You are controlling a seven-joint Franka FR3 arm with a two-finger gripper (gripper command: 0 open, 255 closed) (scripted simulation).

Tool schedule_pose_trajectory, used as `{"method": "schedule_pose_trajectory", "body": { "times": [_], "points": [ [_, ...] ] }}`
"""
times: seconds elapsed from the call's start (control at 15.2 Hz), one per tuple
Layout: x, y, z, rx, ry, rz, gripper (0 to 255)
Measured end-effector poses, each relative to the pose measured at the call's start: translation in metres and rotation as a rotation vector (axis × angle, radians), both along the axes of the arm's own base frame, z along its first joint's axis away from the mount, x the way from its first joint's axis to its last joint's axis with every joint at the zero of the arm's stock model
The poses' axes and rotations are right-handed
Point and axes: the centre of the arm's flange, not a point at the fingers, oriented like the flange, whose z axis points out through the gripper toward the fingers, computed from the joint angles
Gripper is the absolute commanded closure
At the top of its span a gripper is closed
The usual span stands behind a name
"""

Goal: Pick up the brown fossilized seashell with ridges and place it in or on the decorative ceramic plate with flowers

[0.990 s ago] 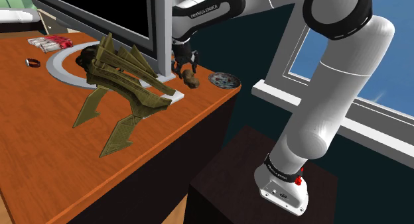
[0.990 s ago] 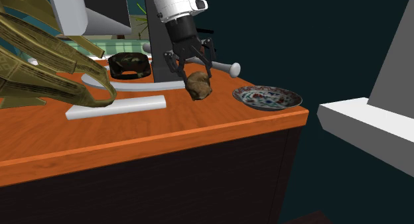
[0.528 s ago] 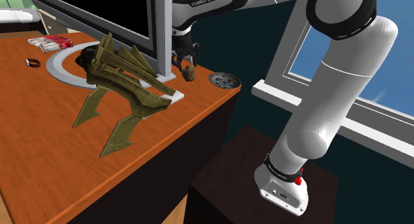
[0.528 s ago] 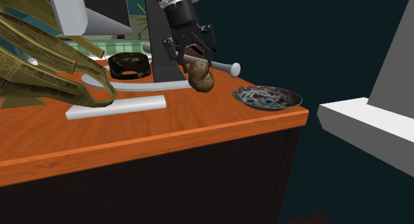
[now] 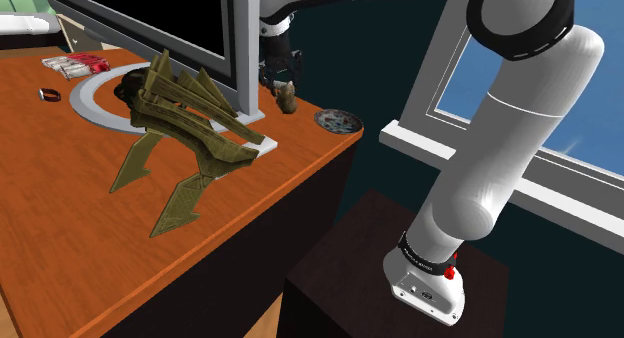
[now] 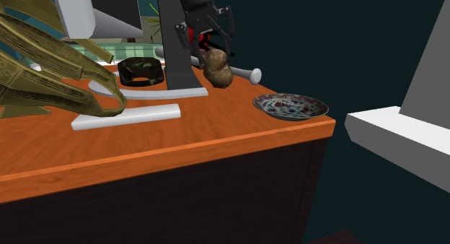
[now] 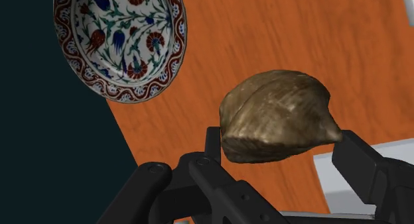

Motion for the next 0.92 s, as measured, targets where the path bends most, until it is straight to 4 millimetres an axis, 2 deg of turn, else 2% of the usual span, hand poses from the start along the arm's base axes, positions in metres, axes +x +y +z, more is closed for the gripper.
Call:
{"method": "schedule_pose_trajectory", "body": {
  "times": [0.2, 0.92],
  "points": [
    [-0.003, -0.004, 0.014, 0.0, 0.0, 0.0, 255],
    [-0.079, -0.121, 0.031, 0.0, 0.0, -0.001, 255]
  ]
}}
